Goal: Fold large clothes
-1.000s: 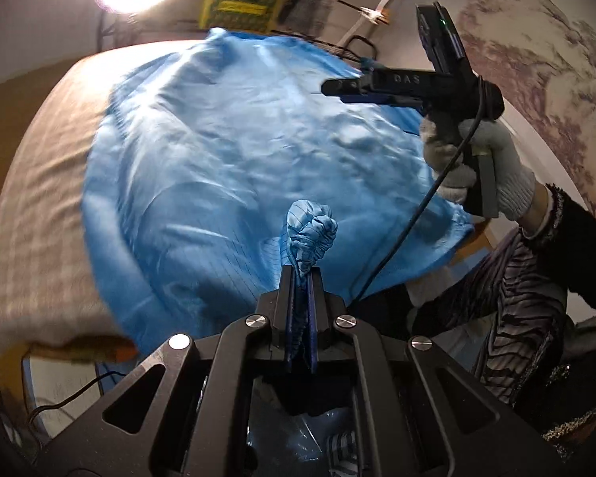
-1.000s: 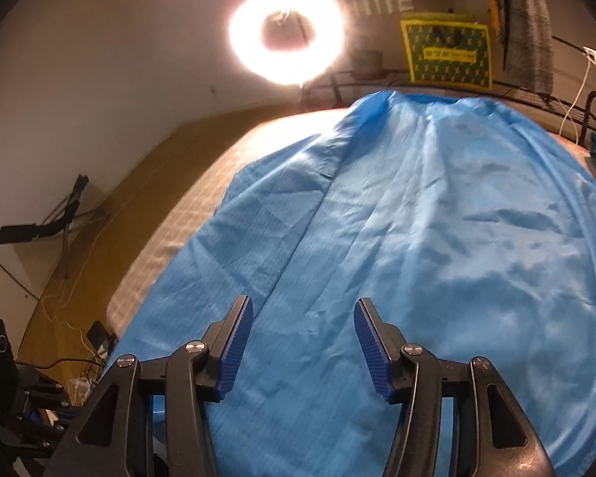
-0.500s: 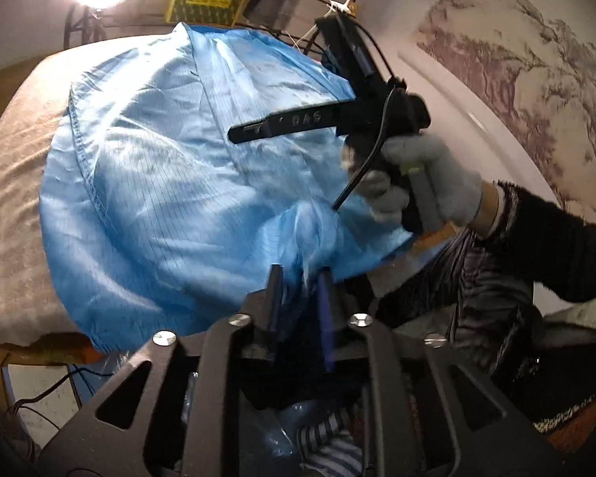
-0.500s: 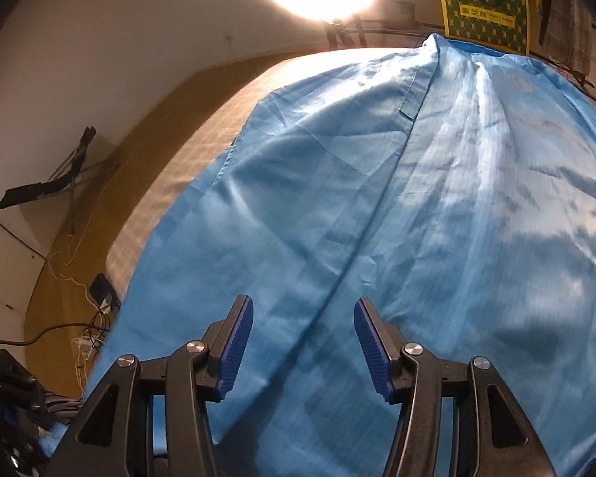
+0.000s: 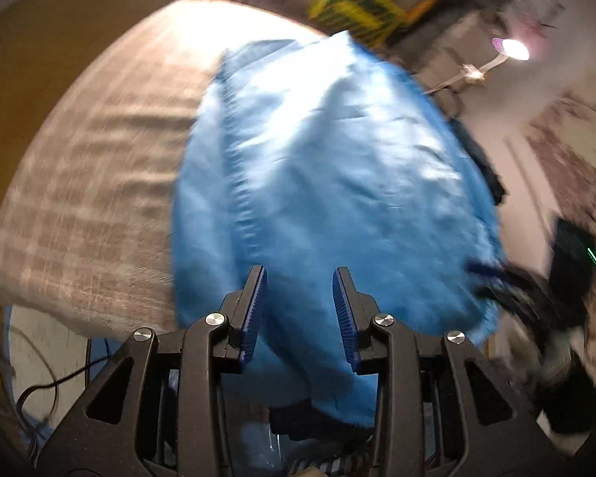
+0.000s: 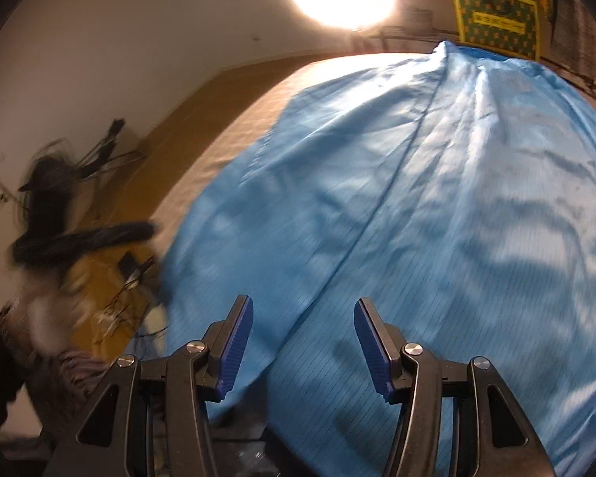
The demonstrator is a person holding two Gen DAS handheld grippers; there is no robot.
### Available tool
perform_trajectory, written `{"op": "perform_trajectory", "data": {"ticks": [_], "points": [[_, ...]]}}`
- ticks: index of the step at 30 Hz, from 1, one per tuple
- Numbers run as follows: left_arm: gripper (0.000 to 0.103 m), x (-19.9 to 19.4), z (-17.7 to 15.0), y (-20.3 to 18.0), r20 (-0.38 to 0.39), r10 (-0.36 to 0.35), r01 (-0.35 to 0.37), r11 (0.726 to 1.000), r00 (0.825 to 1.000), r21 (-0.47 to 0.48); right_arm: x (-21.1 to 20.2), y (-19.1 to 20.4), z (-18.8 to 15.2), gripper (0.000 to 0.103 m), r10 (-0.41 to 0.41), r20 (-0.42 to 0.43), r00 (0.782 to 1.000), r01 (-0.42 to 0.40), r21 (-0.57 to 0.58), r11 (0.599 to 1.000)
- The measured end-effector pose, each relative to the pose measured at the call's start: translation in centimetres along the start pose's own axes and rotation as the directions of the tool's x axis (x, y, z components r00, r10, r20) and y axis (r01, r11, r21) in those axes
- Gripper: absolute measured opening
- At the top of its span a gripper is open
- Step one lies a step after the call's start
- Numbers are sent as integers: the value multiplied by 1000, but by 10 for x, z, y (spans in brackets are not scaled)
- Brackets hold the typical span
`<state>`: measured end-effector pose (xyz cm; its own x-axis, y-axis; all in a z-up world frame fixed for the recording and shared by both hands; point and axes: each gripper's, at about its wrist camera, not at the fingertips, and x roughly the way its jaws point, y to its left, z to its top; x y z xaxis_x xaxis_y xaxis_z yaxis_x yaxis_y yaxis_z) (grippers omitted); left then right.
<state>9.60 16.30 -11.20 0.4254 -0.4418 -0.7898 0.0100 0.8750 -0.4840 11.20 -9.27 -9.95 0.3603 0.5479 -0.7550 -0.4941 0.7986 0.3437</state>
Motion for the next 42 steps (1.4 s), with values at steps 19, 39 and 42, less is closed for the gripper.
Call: {"op": "perform_trajectory", "data": {"ticks": [19, 39, 42], "points": [[0, 61, 47, 3, 0, 152, -152, 988, 988, 24, 21, 12, -50, 56, 7, -87, 996, -8, -6, 1000], [0, 72, 82, 24, 27, 242, -240, 969, 970, -65, 27, 18, -42, 57, 20, -91, 996, -21, -7, 1000], [0, 63, 99, 32, 72, 264, -256, 961, 962, -108, 34, 21, -41, 57, 28, -99, 995, -29, -9, 1000]]}}
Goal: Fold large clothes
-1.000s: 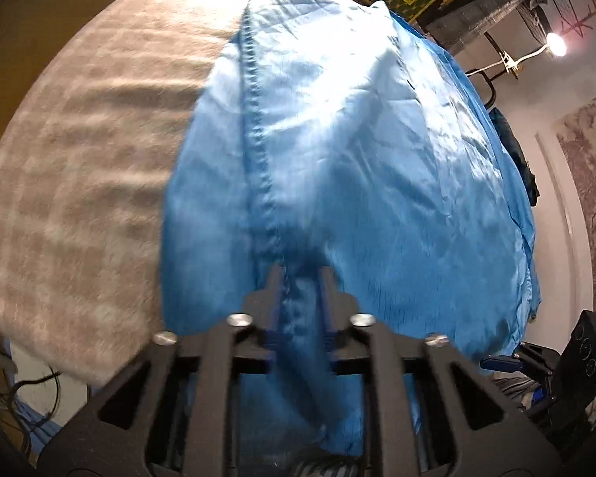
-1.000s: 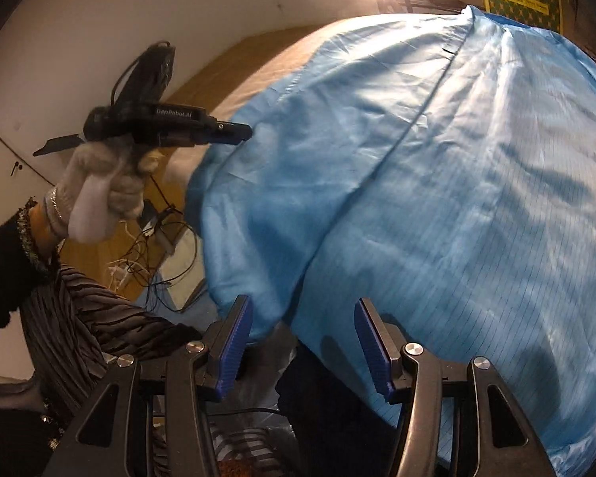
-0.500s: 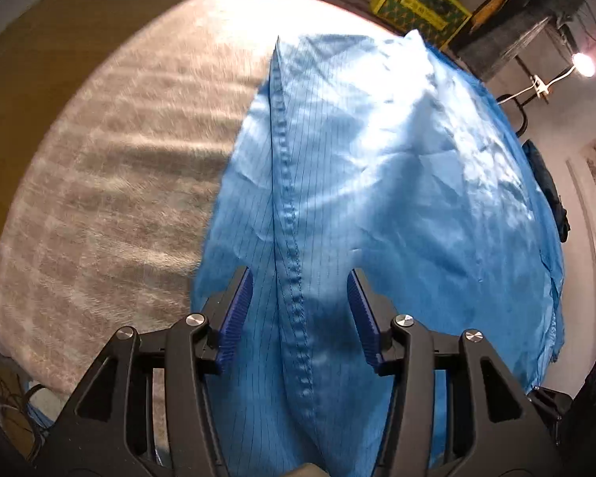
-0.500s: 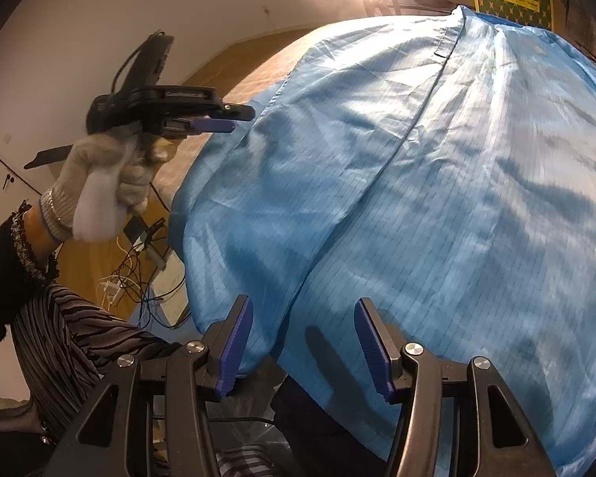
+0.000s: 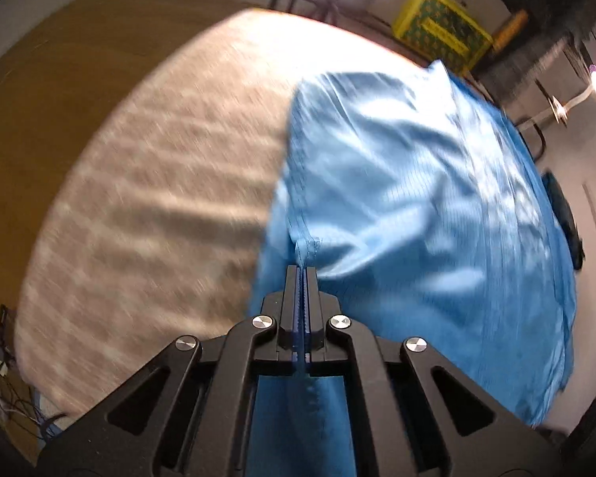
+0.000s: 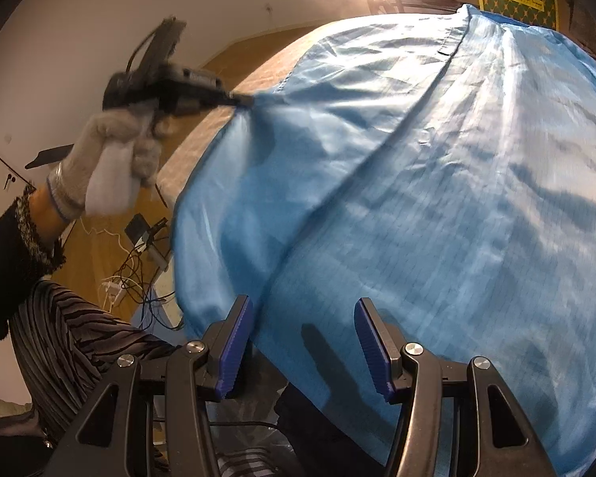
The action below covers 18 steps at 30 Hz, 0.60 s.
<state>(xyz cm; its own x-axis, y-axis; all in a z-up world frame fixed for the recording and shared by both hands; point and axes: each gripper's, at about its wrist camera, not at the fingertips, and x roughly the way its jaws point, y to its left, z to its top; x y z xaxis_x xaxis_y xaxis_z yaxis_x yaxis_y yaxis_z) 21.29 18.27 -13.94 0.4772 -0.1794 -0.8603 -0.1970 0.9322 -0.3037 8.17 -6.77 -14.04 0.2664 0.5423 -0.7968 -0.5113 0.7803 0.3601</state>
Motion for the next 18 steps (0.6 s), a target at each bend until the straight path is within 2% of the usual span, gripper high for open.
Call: {"op": "perform_trajectory", "data": {"ticks": [3, 7, 8, 10, 11, 15, 18], "points": [[0, 2, 20, 5, 40, 11, -10, 999, 999, -30, 3, 9, 3, 57, 0, 1, 1000, 0, -22, 1000], [1, 10, 26, 8, -1, -5, 5, 1000, 1000, -27, 9, 28, 8, 57, 2, 8, 1000, -1, -76, 997], [4, 6, 23, 8, -2, -6, 6, 1000, 1000, -15, 10, 32, 9, 57, 3, 9, 1000, -3, -87, 996], [23, -11, 13, 12, 16, -4, 4, 1000, 1000, 18, 14, 41, 11, 57, 18, 5, 1000, -18, -103, 995], [27, -19, 8, 14, 25, -3, 2, 1000, 1000, 23, 16, 44, 11, 57, 32, 1, 999, -32, -106, 994], [29, -59, -14, 36, 52, 24, -24, 1000, 998, 2, 28, 64, 9, 57, 90, -22, 996, -92, -148, 985], [29, -77, -36, 55, 47, -22, 25, 998, 999, -64, 35, 90, 3, 61, 83, -12, 996, -83, -245, 966]]}}
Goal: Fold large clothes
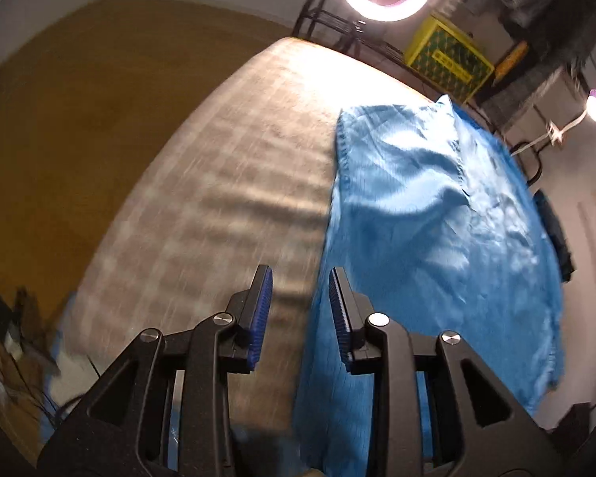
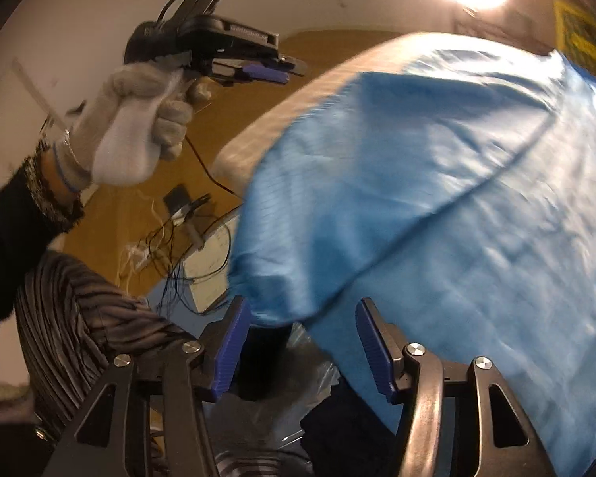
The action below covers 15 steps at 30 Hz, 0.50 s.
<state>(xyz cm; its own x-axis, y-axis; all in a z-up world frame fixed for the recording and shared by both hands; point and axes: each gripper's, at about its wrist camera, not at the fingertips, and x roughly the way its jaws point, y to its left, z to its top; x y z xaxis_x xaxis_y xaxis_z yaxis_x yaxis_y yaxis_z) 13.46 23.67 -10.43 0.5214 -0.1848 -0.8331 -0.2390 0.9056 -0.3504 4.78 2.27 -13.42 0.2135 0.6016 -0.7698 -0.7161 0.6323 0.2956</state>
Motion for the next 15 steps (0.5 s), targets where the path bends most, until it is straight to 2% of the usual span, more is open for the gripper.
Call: {"op": "perform_trajectory", "data": {"ticks": [2, 4, 7, 9, 10, 11, 12, 14, 15], "points": [[29, -7, -16, 10, -19, -23, 23, 1000, 1000, -22, 4, 21, 2, 69, -33, 20, 999, 35, -85, 996], [29, -13, -30, 15, -29, -27, 27, 999, 999, -31, 10, 42, 3, 73, -81, 49, 995, 89, -188, 978], [29, -20, -43, 18, -26, -38, 37, 998, 999, -44, 26, 69, 2, 70, -156, 66, 986, 169, -342, 924], [29, -26, -48, 19, -18, -35, 34, 998, 999, -47, 42, 79, 2, 32, -224, 66, 972, 231, -422, 877], [29, -27, -50, 19, -15, -37, 36, 998, 999, -47, 48, 78, 4, 6, -246, 53, 968, 244, -436, 866], [29, -29, -51, 19, -11, -40, 40, 998, 999, -49, 52, 73, 7, 4, -250, 38, 967, 242, -426, 872], [29, -31, -53, 19, -7, -45, 44, 998, 999, -52, 52, 66, 11, 2, -230, 30, 973, 224, -384, 896], [29, -35, -56, 21, -3, -69, 68, 996, 998, -58, 41, 41, 22, 0, -140, 19, 990, 140, -234, 962], [29, -36, -59, 20, -1, -81, 81, 995, 997, -60, 30, 24, 28, 0, -57, 26, 998, 59, -116, 991]]}}
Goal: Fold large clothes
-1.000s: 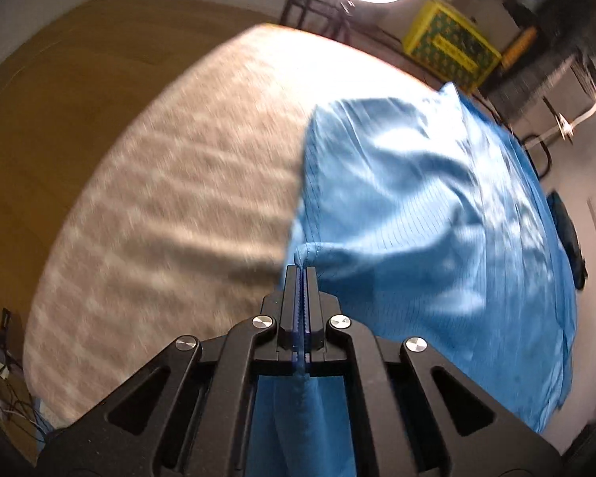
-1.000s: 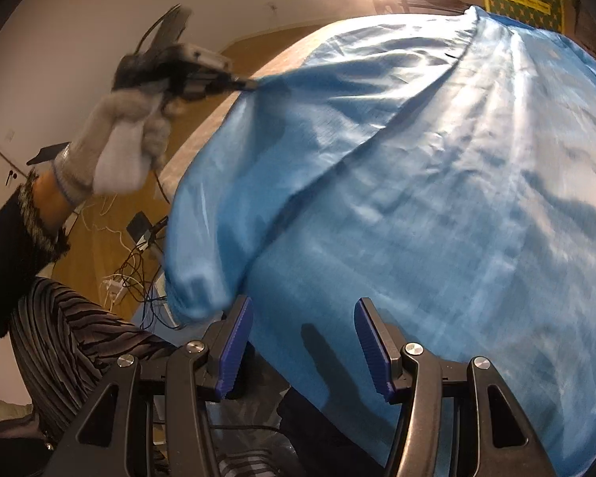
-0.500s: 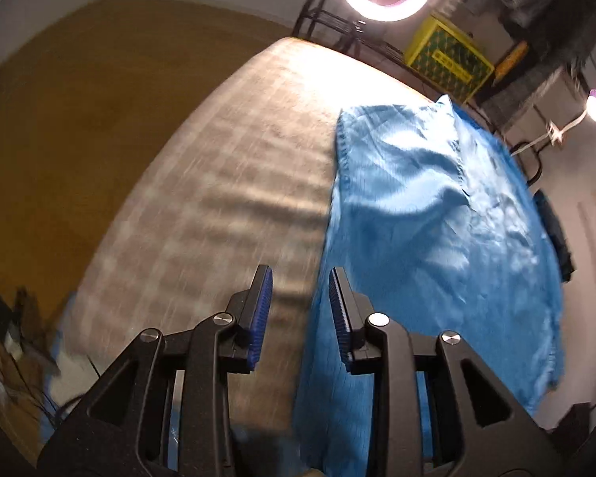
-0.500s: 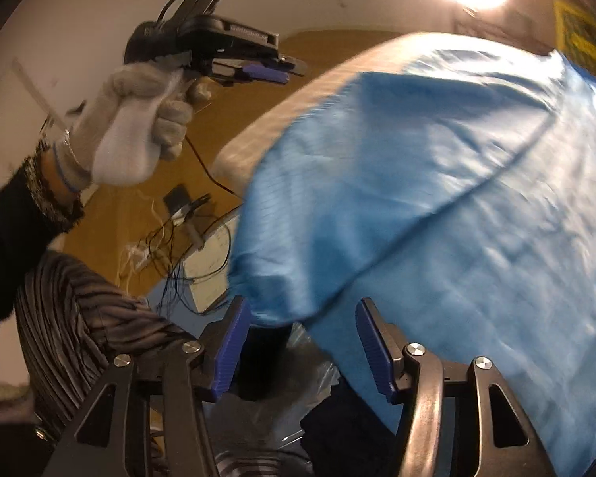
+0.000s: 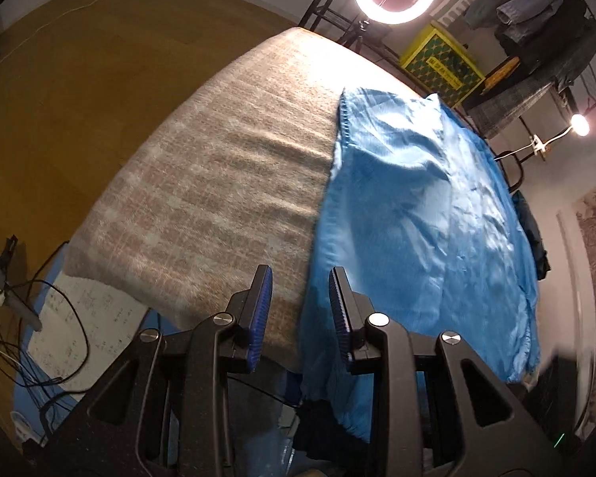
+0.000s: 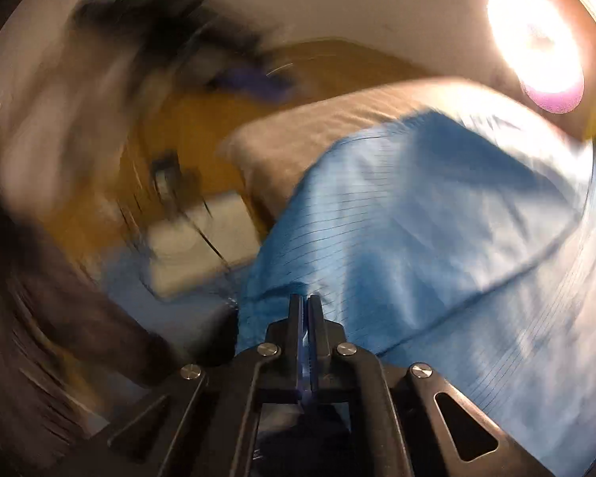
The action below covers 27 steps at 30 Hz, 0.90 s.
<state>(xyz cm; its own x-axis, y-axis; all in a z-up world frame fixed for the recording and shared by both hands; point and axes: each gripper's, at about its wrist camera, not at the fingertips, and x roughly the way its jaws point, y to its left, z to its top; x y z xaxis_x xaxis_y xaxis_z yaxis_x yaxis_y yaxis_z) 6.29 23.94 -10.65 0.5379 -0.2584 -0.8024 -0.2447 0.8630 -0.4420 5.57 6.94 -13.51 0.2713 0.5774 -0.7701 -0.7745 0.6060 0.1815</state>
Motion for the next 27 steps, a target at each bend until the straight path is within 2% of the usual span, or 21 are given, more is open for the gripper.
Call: {"op": "perform_trajectory", "data": {"ticks": [1, 3, 5, 7, 9, 10, 13, 15, 19, 21, 22, 23, 24, 25, 27], "points": [[29, 2, -2, 0, -6, -18, 18, 1000, 1000, -2, -11, -18, 2, 0, 74, 40, 996, -78, 115, 990], [29, 11, -6, -1, -42, -51, 50, 999, 998, -4, -28, -43, 4, 0, 116, 103, 988, -137, 224, 965], [29, 26, -12, -5, -92, -46, 46, 999, 995, 4, -33, -47, 3, 0, 73, 112, 991, -94, 200, 975], [29, 32, -14, -10, -112, -33, 36, 999, 993, 24, -30, -58, -1, 0, 59, 100, 993, -82, 245, 966], [30, 33, -15, -16, -111, -38, 42, 999, 993, 33, -18, -85, -13, 0, 95, 70, 993, -115, 392, 913], [33, 34, -15, -19, -115, -46, 51, 998, 992, 36, -13, -94, -16, 0, 95, 56, 994, -110, 425, 899], [39, 41, -18, -28, -132, -46, 55, 997, 990, 62, 1, -106, -23, 0, 78, 11, 997, -74, 452, 889], [39, 52, -21, -34, -151, -10, 26, 994, 988, 105, 4, -107, -23, 0, 90, 5, 996, -82, 460, 884], [39, 66, -21, -37, -174, 40, -17, 991, 984, 136, 5, -98, -15, 0, 59, -4, 998, -52, 417, 907], [39, 62, -18, -32, -164, 27, -9, 994, 986, 112, 2, -96, -14, 9, 28, 0, 1000, -26, 403, 915], [39, 58, -18, -28, -158, 13, 1, 996, 987, 90, 4, -95, -10, 37, 6, -7, 1000, -3, 401, 916], [39, 56, -17, -25, -153, 5, 7, 997, 988, 77, 2, -97, -9, 60, -30, -14, 999, 33, 410, 912], [39, 54, -17, -22, -150, -5, 16, 998, 989, 67, -1, -100, -10, 64, -65, -13, 998, 64, 427, 902], [39, 53, -17, -21, -151, -14, 23, 998, 988, 63, -3, -102, -10, 64, -65, -4, 998, 60, 444, 894], [39, 53, -18, -21, -151, -7, 17, 998, 989, 64, 4, -109, -8, 62, -27, -5, 1000, 26, 473, 881]]}}
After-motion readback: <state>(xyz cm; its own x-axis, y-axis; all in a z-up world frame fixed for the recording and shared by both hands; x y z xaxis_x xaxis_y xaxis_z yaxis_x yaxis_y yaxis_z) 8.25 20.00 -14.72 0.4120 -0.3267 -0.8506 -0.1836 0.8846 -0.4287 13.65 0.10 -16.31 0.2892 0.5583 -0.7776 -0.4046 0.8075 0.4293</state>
